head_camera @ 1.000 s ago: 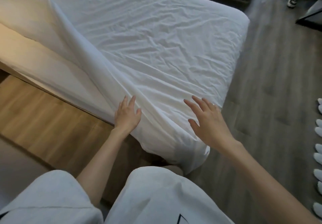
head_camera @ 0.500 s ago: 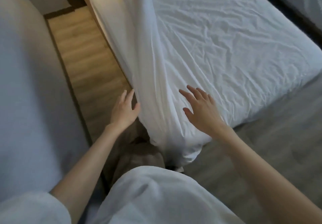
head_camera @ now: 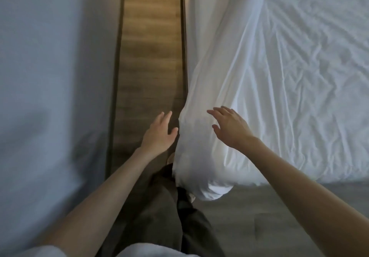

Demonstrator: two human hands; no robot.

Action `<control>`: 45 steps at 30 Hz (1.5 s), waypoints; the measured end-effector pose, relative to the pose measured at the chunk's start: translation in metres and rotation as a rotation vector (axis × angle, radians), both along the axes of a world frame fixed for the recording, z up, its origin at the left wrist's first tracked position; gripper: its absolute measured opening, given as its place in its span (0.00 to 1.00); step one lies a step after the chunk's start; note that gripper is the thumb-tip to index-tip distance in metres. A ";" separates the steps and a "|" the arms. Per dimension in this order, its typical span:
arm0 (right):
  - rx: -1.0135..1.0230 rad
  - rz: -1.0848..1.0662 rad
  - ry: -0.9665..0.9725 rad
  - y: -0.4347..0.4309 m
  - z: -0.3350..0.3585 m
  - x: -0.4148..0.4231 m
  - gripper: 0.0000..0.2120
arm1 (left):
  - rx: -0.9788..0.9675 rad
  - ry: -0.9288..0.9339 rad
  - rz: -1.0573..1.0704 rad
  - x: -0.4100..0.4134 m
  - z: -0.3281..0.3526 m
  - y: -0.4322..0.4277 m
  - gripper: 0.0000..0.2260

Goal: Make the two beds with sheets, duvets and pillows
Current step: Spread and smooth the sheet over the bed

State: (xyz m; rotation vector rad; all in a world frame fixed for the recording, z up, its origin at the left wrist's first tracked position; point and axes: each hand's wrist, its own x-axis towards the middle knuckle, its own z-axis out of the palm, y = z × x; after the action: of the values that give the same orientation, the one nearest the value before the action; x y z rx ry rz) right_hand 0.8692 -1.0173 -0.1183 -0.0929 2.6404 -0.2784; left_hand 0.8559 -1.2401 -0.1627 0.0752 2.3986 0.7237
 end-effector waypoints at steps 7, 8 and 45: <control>0.036 0.022 -0.142 0.033 -0.095 -0.043 0.24 | 0.137 -0.193 0.224 -0.042 -0.099 0.027 0.29; 0.022 -0.007 -0.105 0.040 -0.107 -0.043 0.24 | 0.150 -0.214 0.260 -0.048 -0.113 0.031 0.30; 0.382 0.753 -0.023 -0.022 -0.099 -0.088 0.23 | 0.297 -0.036 0.295 0.013 -0.108 0.061 0.19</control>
State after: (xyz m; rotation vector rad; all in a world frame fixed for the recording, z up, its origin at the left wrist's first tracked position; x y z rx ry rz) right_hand 0.7813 -1.0394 -0.2169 -0.9092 2.3774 0.4661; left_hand 0.8689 -1.1794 -0.2707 -0.1725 2.2750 1.2037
